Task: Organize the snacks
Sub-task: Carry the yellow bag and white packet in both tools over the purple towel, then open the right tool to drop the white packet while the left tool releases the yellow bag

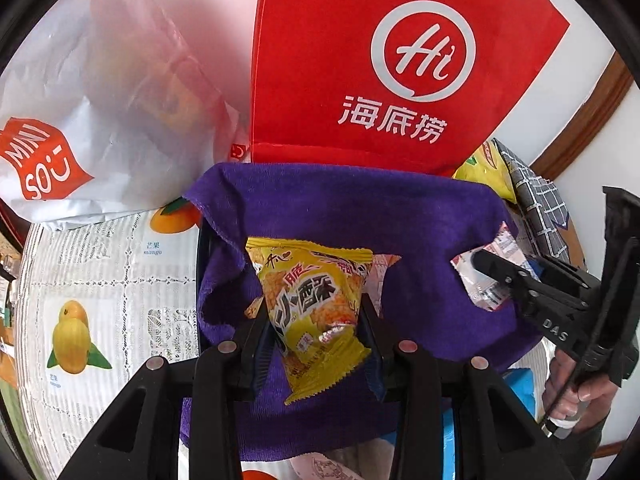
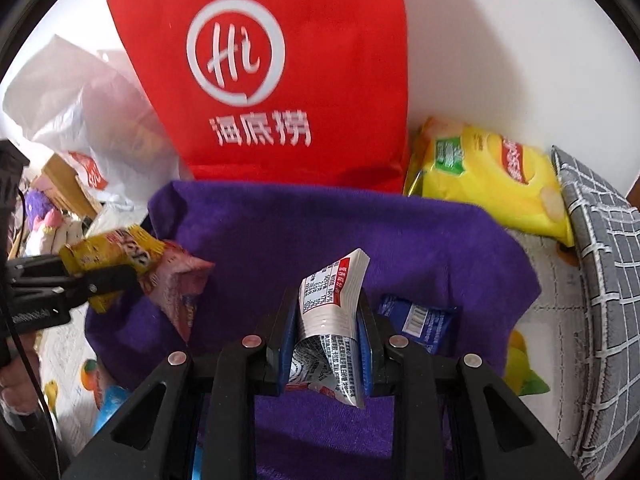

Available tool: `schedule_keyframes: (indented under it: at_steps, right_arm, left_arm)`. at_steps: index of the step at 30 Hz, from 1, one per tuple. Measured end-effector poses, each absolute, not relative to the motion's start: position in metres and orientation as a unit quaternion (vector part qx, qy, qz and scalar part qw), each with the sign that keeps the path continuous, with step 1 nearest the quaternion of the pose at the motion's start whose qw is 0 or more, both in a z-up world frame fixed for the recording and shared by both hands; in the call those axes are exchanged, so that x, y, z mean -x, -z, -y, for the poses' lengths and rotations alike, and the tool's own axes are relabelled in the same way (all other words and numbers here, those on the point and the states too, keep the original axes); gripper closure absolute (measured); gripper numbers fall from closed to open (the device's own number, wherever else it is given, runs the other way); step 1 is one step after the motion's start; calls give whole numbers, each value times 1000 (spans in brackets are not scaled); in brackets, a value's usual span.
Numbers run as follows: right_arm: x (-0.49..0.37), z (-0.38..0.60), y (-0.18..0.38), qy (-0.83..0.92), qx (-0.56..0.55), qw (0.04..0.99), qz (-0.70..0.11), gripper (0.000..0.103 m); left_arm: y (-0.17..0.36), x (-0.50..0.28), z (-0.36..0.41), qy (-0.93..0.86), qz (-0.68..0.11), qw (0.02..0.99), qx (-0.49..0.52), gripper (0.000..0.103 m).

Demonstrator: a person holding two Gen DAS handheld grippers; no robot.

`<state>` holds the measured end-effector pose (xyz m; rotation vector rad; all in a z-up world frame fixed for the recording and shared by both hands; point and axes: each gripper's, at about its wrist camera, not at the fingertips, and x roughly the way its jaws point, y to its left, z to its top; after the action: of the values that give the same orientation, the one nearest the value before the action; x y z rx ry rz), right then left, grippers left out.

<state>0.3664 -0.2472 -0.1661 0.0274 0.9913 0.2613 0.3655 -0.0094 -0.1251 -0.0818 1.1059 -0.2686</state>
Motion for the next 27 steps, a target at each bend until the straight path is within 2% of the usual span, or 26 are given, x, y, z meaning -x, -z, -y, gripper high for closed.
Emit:
schedule_keyframes:
  at_steps: [8,11,13,15,27]
  right_arm:
    - [-368,247,174,-126,-10,867,-482,71]
    - [-366,248,166,-123,-4,870,-477,58]
    - [-364,250,159,-117,-2,876,-468,49]
    - [-361,251,152,-116,-4,881,-459,45]
    - [-340,239,115,-100,8,902,-421,43]
  left_arm:
    - [131,-368,11,131,-535,834,33,65]
    - [132,-368,12,131,-539,832,31,65]
    - [133,-369,13,129,-542,830,28,61]
    - [131,-369,13,125,-539,833,27,47]
    - [108,-362,3,126,-516,847,35,41]
